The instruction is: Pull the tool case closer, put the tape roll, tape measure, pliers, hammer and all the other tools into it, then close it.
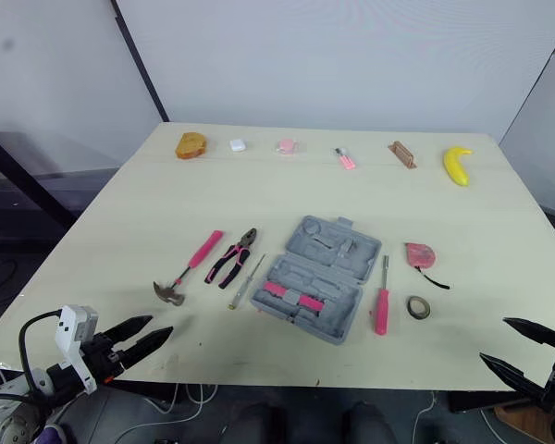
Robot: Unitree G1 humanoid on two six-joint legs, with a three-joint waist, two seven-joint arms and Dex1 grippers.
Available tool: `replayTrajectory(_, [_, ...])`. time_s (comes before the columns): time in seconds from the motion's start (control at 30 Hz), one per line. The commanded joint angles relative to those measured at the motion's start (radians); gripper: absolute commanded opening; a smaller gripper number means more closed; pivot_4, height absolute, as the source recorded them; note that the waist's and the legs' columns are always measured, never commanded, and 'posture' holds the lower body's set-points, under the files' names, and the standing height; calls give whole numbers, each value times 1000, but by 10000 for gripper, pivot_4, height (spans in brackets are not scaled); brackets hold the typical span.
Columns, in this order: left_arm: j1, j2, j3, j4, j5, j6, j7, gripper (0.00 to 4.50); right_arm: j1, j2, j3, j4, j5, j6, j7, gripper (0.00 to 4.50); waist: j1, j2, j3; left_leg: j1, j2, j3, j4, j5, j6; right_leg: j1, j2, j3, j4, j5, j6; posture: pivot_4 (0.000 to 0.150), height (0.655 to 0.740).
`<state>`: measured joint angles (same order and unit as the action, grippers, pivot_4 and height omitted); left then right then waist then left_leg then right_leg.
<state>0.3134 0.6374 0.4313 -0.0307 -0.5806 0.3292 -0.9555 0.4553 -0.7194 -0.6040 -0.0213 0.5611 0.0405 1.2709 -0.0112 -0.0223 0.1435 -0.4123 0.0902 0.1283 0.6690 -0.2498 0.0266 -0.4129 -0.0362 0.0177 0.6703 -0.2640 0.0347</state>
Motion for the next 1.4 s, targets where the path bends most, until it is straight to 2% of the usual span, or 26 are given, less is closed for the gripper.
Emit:
replayTrajectory(0.03, [-25,14,22,-28,-17,4,1,36676,3,19,-5,-67,8,3,-50,45000,0,0,0,0,0,0,0,0,0,0,0,0,0,0,0,1500,7400])
replayTrajectory(0.2, [-182,54,-17,-55,-8,15,0,36676,-63,94,62,-323,-3,169,-358,45000,3,0,-1,-1,0,-2,0,0,0,0,0,-2,2,0,-1,1500,7400])
replayTrajectory(0.3, [-289,99,-75,-46,23,37,-17,36676,-132,85,119,-470,-25,317,-532,45000,1,0,-1,-1,0,-2,0,0,0,0,0,-1,1,0,-1,1500,7400])
replayTrajectory(0.43, [-479,155,-180,45,51,89,-85,36676,-273,25,190,-556,67,570,-648,45000,1,-1,0,-1,0,-1,0,0,0,0,0,-2,2,0,0,1500,7400])
replayTrajectory(0.5, [-661,170,-303,181,129,59,-178,36676,-397,14,281,-569,73,690,-720,45000,2,-1,0,-1,-1,1,1,0,0,0,1,-2,2,1,1,1500,7400])
replayTrajectory(0.53, [-753,168,-368,261,176,40,-228,37283,-458,17,328,-564,68,742,-751,42477,4,-1,0,-1,-1,2,1,0,0,0,1,-3,2,1,2,1500,7400])
replayTrajectory(0.6, [-897,148,-472,415,257,-11,-325,31818,-541,8,396,-559,80,876,-800,38782,7,-1,0,-2,-1,2,1,0,0,0,1,-4,2,2,3,1500,7400])
replayTrajectory(0.63, [-950,134,-507,482,287,-41,-362,31262,-578,20,415,-543,81,914,-823,36424,10,-1,0,-3,-1,2,1,0,0,0,2,-4,2,2,3,1500,7400])
replayTrajectory(0.77, [-1159,47,-617,813,418,-198,-449,14020,-709,10,531,-486,32,1017,-860,19167,11,-1,0,-5,-2,2,1,0,0,-1,2,-3,-1,2,3,1500,7400])
replayTrajectory(0.8, [-1196,25,-635,877,446,-232,-461,7165,-734,1,565,-479,24,1039,-854,12176,10,-1,0,-6,-2,2,1,0,0,-2,2,-3,-3,2,3,1500,7400])
replayTrajectory(0.83, [-1227,6,-649,932,471,-261,-468,5747,-754,-4,594,-469,11,1053,-853,10908,9,-1,0,-7,-2,2,1,0,0,-3,2,-3,-3,2,3,1500,7400])
replayTrajectory(0.9, [-1280,-33,-671,1033,519,-316,-462,0,-789,-13,648,-451,-15,1084,-851,1290,8,-1,0,-13,-2,1,1,0,0,-7,3,-4,-4,2,4,1500,7400])
replayTrajectory(0.93, [-1303,-51,-679,1077,544,-343,-453,0,-805,-16,673,-443,-20,1098,-842,343,6,-1,0,-23,-2,0,3,1,0,-16,3,-4,-3,3,4,1500,7400])
replayTrajectory(1.03, [-1365,-106,-694,1178,609,-410,-413,0,-855,-24,768,-407,-73,1107,-829,343,5,-1,0,-24,-2,0,3,3,-4,-17,3,-4,-3,2,4,1500,7400])
replayTrajectory(1.13, [-1400,-139,-693,1236,657,-448,-382,0,-891,-28,824,-374,-116,1105,-822,343,9,-2,0,-24,-2,0,5,0,0,-17,2,-4,-1,3,4,1500,7400])
replayTrajectory(1.4, [-1442,-198,-691,1307,745,-492,-265,0,-959,-42,956,-323,-192,1130,-768,343,0,-2,0,-24,-2,0,6,0,0,-18,2,-3,2,3,4,1500,7400])
